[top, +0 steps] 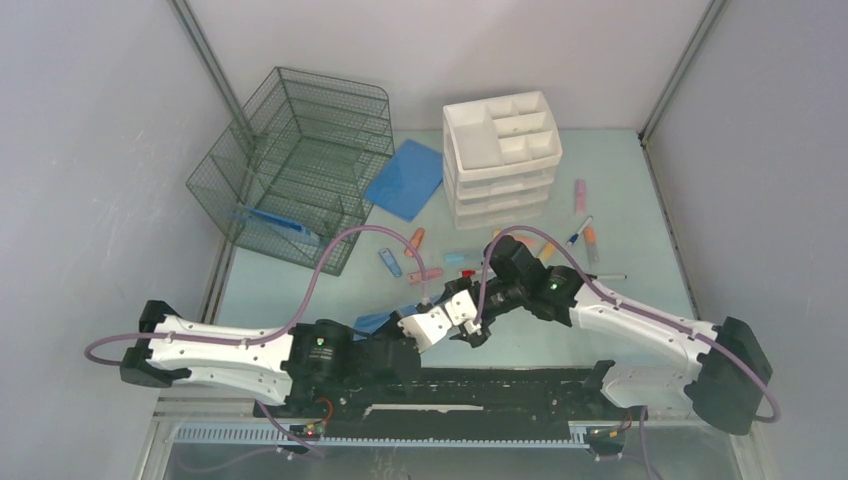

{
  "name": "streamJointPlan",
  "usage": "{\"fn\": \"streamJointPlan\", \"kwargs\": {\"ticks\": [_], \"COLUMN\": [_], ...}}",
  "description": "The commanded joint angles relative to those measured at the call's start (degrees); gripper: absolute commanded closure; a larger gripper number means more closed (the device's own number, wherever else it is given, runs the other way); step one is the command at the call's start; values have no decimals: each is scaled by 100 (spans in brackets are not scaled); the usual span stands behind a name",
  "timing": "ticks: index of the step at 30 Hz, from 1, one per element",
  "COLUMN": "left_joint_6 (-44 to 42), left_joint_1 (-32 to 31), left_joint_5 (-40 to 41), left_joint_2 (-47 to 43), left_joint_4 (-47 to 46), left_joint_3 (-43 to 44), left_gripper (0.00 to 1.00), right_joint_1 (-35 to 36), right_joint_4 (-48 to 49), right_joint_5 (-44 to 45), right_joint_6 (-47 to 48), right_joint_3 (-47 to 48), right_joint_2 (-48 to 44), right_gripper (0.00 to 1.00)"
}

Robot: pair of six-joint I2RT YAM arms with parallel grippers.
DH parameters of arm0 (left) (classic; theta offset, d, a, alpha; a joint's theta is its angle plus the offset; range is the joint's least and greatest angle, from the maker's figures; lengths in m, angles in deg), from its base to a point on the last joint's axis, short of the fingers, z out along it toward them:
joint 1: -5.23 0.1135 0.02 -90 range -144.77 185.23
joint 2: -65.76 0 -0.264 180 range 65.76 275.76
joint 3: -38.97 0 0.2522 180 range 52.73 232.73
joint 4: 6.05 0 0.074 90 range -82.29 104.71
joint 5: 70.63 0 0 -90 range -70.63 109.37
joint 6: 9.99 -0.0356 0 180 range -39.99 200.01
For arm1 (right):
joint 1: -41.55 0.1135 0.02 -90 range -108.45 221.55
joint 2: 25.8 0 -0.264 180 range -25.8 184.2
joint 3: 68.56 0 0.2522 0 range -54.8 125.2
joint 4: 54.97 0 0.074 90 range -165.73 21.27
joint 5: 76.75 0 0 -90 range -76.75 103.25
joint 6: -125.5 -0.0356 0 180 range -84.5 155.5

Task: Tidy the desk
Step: Pick up the folder from the corner of the board.

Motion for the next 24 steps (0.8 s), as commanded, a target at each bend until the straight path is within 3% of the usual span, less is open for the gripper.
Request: {"fn": "streamJointPlan", "kwargs": {"ticks": [1,9,13,16,19,22,24], "left_joint_6": [-304,-380,-418,-406,-351,-261,-209], "left_joint_1": [96,155,184,214,226,235,240], "left_joint_5": [-151,-307,-322,-257,-117,132,294], "left_joint_2": [-202,-502,-549,-579,-691,-912,-1143], "left_joint_4": [-415,-716,-798,-772,-771,-791,-845], "left_joint_3": [152,97,68,59,82,134,161], "left_gripper": [100,100,100,100,99,87,72], "right_joint_1": [292,554,581,546,468,373,304], "right_joint_4": [928,1631,1746,1709,1694,1659,1626], "right_joint_5": [201,234,135,95,2,-95,-169], "right_joint_6": [-832,-1363,-1576,-1542,-1581,-1615,-1613], "right_joint_3": [54,-207,-204,-202,-201,-200,-202], "right_joint_2": [310,521,517,458,397,324,257], "right_gripper": [25,37,47,59,78,94,100]}}
